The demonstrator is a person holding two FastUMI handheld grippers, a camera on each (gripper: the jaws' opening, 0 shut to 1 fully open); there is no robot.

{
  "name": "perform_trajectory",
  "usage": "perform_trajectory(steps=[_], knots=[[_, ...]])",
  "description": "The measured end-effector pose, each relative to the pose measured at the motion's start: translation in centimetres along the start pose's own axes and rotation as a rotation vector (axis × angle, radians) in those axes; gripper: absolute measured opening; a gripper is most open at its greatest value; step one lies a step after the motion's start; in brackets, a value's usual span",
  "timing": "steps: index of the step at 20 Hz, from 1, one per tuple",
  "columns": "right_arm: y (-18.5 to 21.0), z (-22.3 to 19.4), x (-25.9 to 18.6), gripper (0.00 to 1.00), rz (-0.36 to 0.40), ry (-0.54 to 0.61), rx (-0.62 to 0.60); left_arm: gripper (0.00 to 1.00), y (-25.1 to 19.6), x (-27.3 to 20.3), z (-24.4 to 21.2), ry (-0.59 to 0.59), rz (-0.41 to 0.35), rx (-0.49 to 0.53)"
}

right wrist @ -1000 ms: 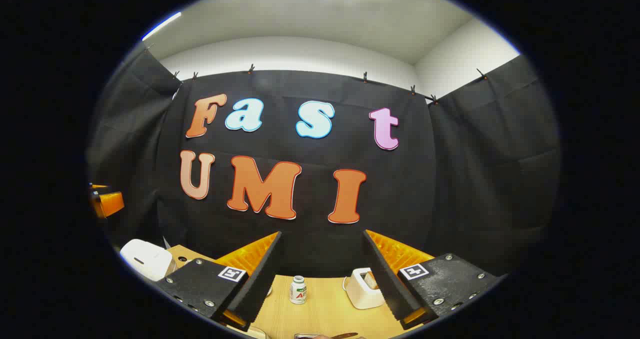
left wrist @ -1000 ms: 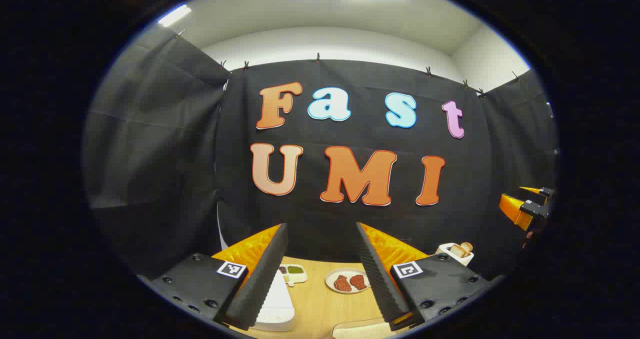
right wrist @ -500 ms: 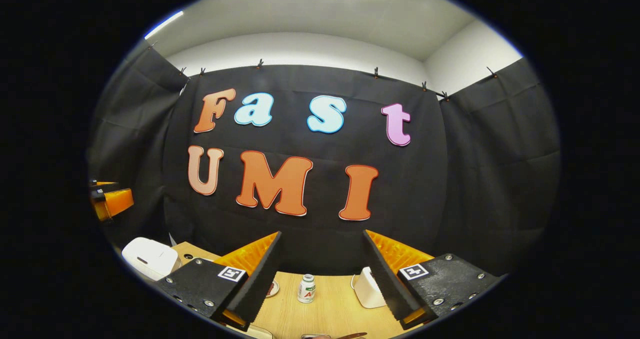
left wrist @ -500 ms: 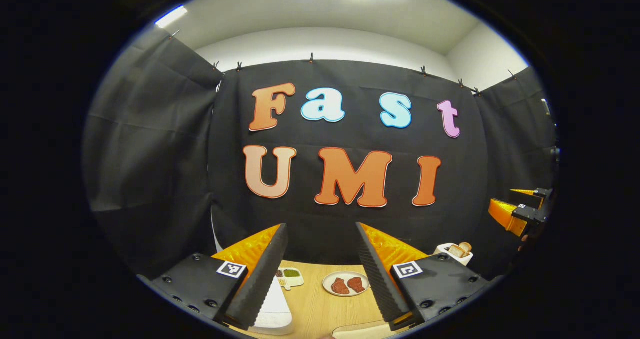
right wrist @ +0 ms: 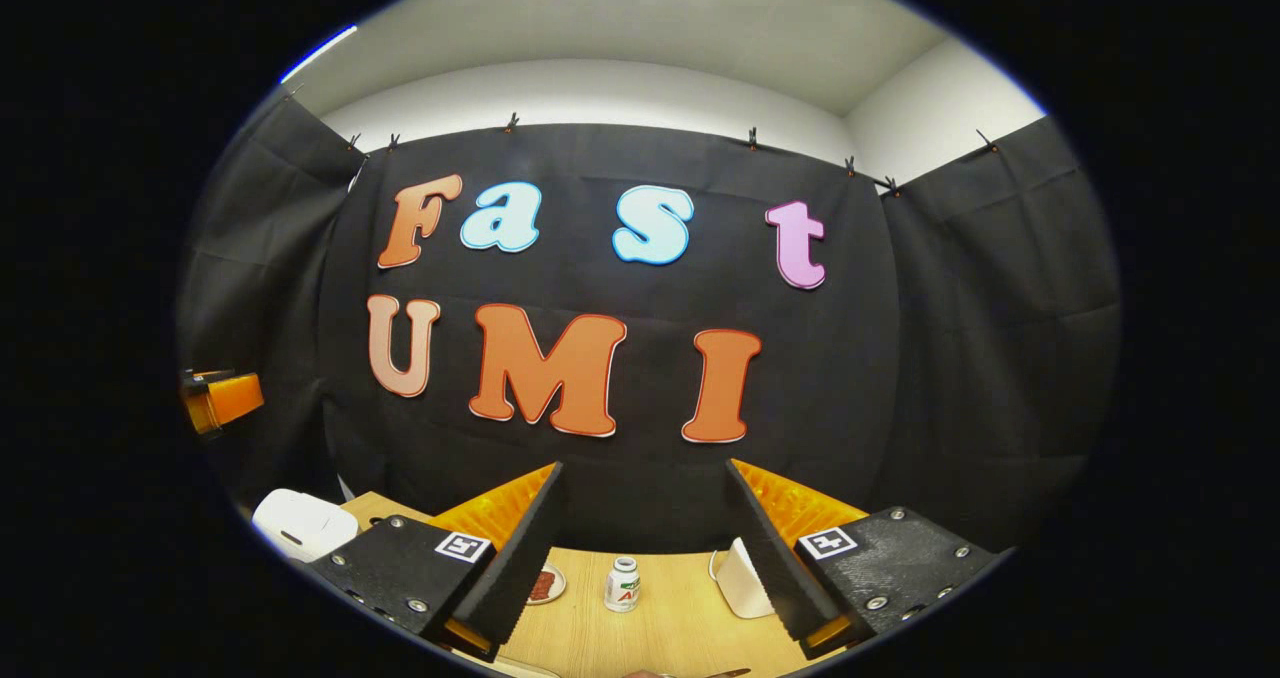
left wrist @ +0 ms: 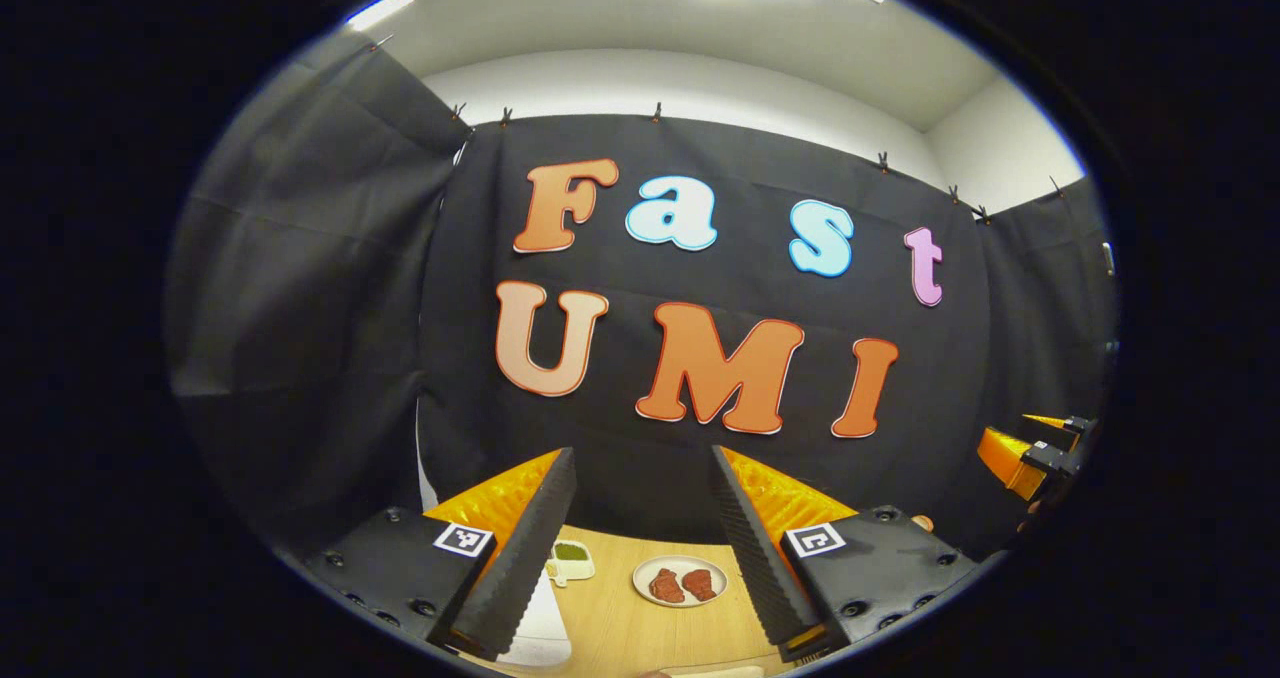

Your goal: Close the left gripper, press the button to open the rice cooker; take a wooden spoon from the chopstick holder with the right hand, scoop a spoonful of rice and pour it into the rice cooker, then put the wooden spoon back into the chopstick holder.

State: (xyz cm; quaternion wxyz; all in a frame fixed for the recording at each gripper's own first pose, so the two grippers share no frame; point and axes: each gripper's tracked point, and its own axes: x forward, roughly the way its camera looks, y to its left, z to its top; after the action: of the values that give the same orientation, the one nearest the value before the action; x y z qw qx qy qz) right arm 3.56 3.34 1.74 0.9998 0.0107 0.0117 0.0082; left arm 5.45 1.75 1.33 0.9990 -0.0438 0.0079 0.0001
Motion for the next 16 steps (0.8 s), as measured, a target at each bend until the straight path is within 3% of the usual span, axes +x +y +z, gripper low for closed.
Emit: perform_trajectory(steps=[5, 8, 11, 16], knots=[[-0.5, -1.3, -0.2, 0.99, -0.005, 0.010, 0.009, 0.92, -0.1, 0.8, -0.2, -0.002, -0.006, 0.108], [-1.3, -2.2, -0.1, 0.96, -0.014, 0.027, 0.030, 0.90, -0.4, 1.5, -0.1, -0.001, -0.016, 0.162], [-2.5, -3.0, 0.1, 0.99, -0.034, 0.036, 0.018, 0.90, 0.0, 2.0, -0.4, 0.001, -0.020, 0.175], [-3.2, -4.2, -0.5, 0.96, -0.059, 0.054, 0.002, 0.92, 2.6, 2.6, -2.0, 0.054, 0.023, 0.182]])
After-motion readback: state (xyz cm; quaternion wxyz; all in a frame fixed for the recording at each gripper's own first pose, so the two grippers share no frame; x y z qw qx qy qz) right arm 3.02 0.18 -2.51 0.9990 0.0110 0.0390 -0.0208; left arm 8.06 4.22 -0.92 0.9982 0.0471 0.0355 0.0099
